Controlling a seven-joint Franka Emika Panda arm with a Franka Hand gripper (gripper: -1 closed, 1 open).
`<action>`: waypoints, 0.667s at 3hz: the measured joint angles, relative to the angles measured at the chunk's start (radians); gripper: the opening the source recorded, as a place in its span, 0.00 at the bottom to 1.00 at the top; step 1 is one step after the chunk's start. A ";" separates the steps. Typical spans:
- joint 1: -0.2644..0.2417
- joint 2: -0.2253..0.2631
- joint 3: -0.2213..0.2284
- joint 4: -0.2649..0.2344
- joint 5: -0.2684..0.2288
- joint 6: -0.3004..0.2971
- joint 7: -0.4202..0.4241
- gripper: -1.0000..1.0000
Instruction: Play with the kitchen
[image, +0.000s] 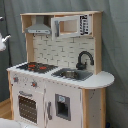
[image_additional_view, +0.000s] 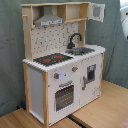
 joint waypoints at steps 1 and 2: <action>0.002 -0.045 -0.084 -0.004 0.000 0.000 0.036 1.00; 0.010 -0.078 -0.168 -0.033 0.001 0.025 0.077 1.00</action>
